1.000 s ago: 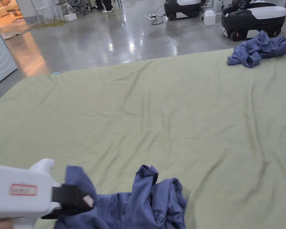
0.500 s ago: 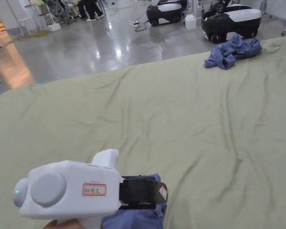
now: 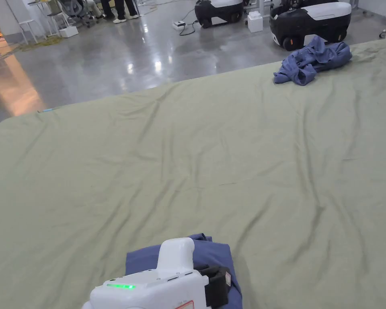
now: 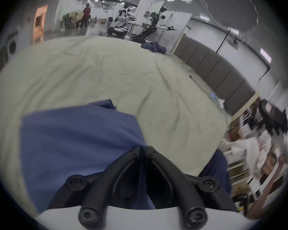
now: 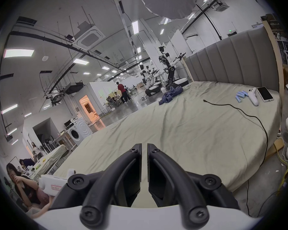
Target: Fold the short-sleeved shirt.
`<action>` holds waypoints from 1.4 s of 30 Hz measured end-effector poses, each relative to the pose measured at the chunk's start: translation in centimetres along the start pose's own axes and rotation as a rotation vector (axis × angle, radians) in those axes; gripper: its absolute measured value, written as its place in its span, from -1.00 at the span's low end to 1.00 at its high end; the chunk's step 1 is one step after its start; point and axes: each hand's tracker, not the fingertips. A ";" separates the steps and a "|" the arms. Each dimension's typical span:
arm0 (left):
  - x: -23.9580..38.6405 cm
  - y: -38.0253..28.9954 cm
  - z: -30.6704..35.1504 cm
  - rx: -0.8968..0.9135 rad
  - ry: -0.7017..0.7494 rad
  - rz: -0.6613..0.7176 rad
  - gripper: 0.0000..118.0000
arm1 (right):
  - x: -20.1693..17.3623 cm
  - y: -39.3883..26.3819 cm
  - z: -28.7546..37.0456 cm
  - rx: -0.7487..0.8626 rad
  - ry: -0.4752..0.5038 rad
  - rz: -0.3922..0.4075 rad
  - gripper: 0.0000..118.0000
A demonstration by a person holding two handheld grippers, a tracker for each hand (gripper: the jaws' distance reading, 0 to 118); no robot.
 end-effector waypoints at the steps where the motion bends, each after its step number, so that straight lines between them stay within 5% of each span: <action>1: -0.5 0.0 -0.9 -0.017 0.008 0.042 -0.87 | 0.0 0.0 0.0 -0.005 -0.004 -0.002 -0.87; 7: -1.1 0.5 2.1 0.024 -0.008 0.077 -0.87 | -1.3 -0.6 -1.1 -0.056 0.008 0.047 -0.87; 15: -4.4 0.5 13.5 0.297 0.004 0.143 -0.87 | -10.0 -2.9 -9.6 -0.338 0.291 0.212 -0.87; 19: -8.0 -1.6 15.4 0.310 0.063 0.267 -0.87 | -13.3 -7.7 -16.1 -0.655 0.445 0.173 -0.87; 23: -10.8 -4.0 16.0 0.299 0.128 0.361 -0.87 | -15.0 -12.7 -20.6 -0.901 0.328 0.289 -0.87; 27: -12.7 -5.4 15.9 0.281 0.089 0.401 -0.87 | -15.7 -13.3 -21.9 -0.917 0.300 0.312 -0.87; 31: -15.9 -4.8 14.1 0.197 -0.166 0.478 -0.81 | -16.0 -12.9 -22.6 -0.964 0.296 0.358 -0.87; 32: -16.8 -4.3 13.3 0.171 -0.217 0.517 -0.51 | -15.8 -13.0 -22.8 -0.967 0.304 0.359 -0.87; 34: -18.7 -3.5 11.9 0.123 -0.264 0.598 0.69 | -15.4 -12.8 -22.8 -0.978 0.317 0.330 -0.87; 35: -19.5 -3.2 11.3 0.098 -0.270 0.628 0.97 | -15.2 -12.7 -22.9 -0.982 0.324 0.312 -0.87; 42: -21.6 -2.3 6.4 -0.018 -0.569 0.766 0.97 | -13.3 -13.2 -23.0 -0.966 0.369 0.210 -0.87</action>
